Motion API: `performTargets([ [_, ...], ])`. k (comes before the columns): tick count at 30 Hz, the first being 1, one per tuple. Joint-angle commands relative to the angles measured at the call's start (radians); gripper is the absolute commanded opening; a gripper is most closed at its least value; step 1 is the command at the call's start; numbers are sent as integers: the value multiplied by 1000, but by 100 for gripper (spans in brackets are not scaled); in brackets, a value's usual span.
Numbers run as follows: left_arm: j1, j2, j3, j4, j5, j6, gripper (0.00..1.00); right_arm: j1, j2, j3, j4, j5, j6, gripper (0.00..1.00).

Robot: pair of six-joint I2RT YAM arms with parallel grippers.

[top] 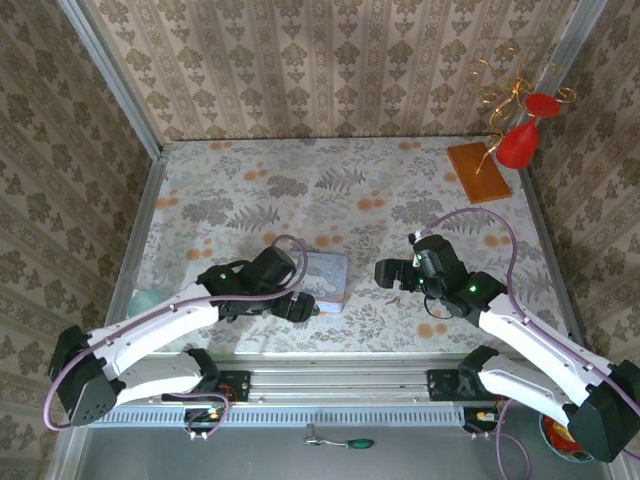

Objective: Unlock a padlock with a key

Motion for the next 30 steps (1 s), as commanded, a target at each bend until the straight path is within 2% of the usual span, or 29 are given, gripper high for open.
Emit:
performTargets([
  [1, -14, 22, -21, -20, -48, -7, 100, 19, 11, 31, -20, 47, -4, 100],
  [6, -49, 88, -12, -18, -79, 2, 100, 35, 0, 8, -4, 43, 4, 100],
  [11, -49, 138, -17, 29, -54, 14, 100, 42, 4, 2, -1, 47, 8, 100],
  [19, -49, 160, -17, 60, -106, -8, 100, 51, 21, 3, 4, 51, 7, 100],
  [26, -44, 185, -15, 98, -185, -110, 100, 60, 33, -6, 21, 56, 16, 100],
  [30, -44, 213, -2, 72, -293, -221, 100, 62, 30, -7, 19, 60, 18, 100],
])
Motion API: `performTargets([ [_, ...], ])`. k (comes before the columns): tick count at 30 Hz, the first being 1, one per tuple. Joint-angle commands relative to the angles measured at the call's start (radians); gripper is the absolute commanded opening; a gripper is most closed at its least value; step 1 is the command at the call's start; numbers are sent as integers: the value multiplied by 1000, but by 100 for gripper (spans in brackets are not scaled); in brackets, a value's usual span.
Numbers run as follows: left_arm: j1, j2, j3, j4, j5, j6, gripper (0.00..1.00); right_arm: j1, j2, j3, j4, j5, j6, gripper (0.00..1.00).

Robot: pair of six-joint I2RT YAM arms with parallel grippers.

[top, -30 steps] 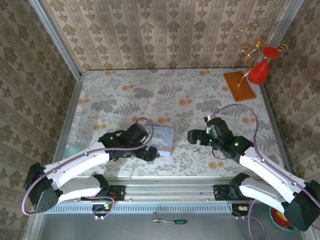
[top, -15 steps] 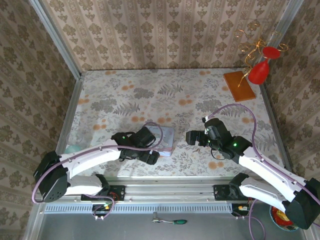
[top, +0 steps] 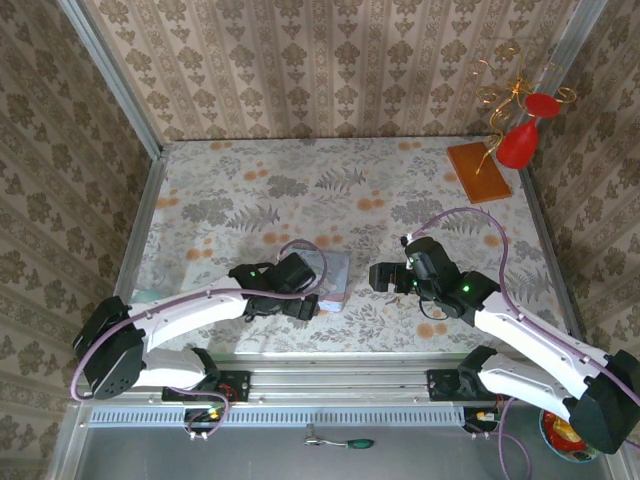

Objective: Unlock a padlock with a key

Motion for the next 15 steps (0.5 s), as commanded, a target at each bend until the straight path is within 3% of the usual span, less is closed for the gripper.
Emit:
performTargets([
  [1, 0, 23, 9, -2, -112, -122, 100, 8, -5, -12, 10, 37, 19, 100],
  [11, 18, 118, 54, 78, -174, -165, 100, 11, -44, -39, 30, 47, 19, 100],
  [15, 53, 154, 60, 192, -155, -159, 100, 11, -14, -49, 47, 49, 17, 100],
])
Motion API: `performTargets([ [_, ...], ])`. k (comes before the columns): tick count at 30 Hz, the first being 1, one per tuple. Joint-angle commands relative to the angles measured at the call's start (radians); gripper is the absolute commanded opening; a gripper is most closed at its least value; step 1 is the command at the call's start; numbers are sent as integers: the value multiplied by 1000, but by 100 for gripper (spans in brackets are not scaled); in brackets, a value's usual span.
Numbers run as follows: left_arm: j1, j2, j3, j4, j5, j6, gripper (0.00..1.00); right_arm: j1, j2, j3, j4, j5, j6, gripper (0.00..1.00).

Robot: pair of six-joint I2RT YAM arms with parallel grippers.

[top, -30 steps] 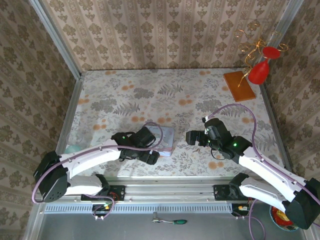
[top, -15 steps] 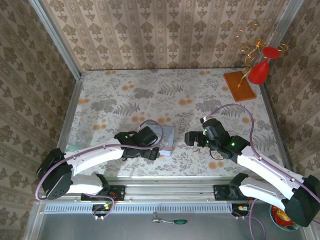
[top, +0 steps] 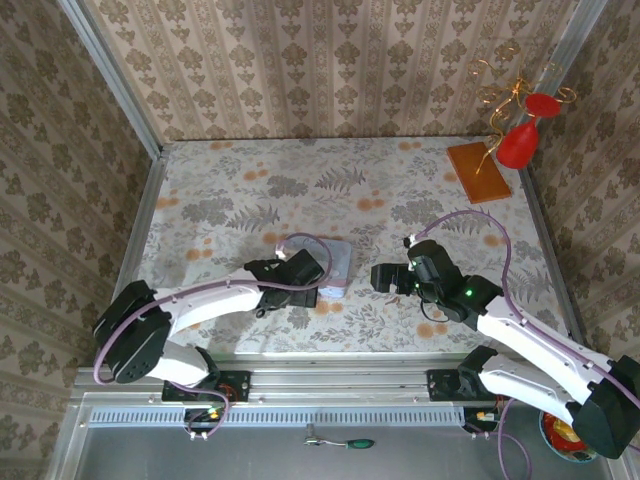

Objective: Unlock a padlock with a key

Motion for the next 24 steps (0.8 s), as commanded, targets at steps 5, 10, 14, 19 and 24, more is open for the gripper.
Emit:
performTargets([
  [5, 64, 87, 103, 157, -19, 22, 100, 7, 68, -24, 29, 25, 19, 99],
  [10, 114, 135, 136, 235, 59, 85, 100, -16, 143, -7, -15, 18, 43, 91],
  [14, 108, 143, 138, 263, 183, 125, 100, -59, 221, 1, -14, -52, 57, 82],
  [19, 72, 6, 13, 328, 199, 136, 100, -72, 299, 3, -20, -61, 67, 65],
  [24, 72, -143, -152, 519, 200, 122, 100, -70, 387, 21, -16, -24, 84, 48],
])
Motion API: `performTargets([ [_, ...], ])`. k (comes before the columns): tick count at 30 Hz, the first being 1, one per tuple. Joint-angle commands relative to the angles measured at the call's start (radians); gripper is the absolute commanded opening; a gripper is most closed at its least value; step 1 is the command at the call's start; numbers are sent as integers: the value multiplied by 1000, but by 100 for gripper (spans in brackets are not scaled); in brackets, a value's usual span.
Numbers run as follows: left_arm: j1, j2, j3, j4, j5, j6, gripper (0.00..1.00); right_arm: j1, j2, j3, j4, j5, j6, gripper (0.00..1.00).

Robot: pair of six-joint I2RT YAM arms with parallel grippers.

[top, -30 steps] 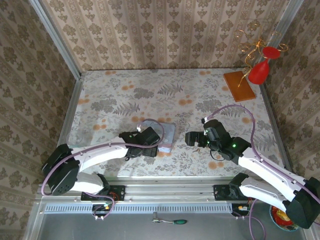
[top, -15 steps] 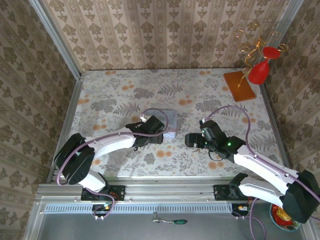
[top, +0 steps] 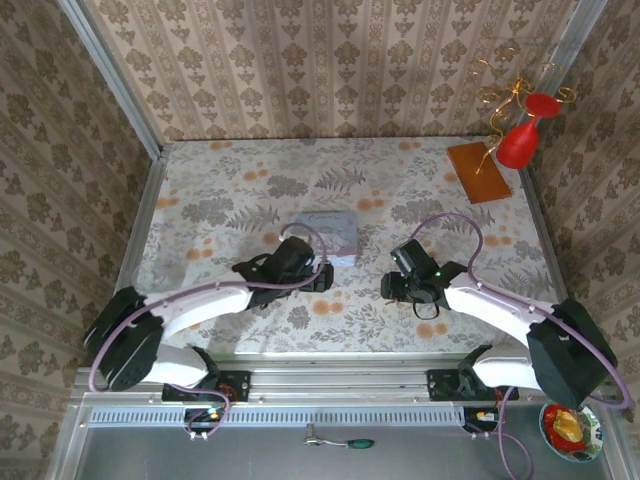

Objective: Unlock a padlock with a key

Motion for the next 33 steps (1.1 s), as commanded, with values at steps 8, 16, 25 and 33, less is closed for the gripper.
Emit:
performTargets([
  [8, 9, -121, -117, 174, -24, 6, 100, 11, 87, 31, -39, 53, 35, 35],
  [16, 26, -119, -132, 183, -21, -10, 100, 17, 107, 23, -35, 49, 44, 28],
  [25, 27, -106, -128, 187, -14, -14, 100, 31, 153, 21, -45, 56, 54, 23],
  [33, 27, -110, -125, 189, -14, -14, 100, 42, 165, 15, -42, 50, 63, 18],
])
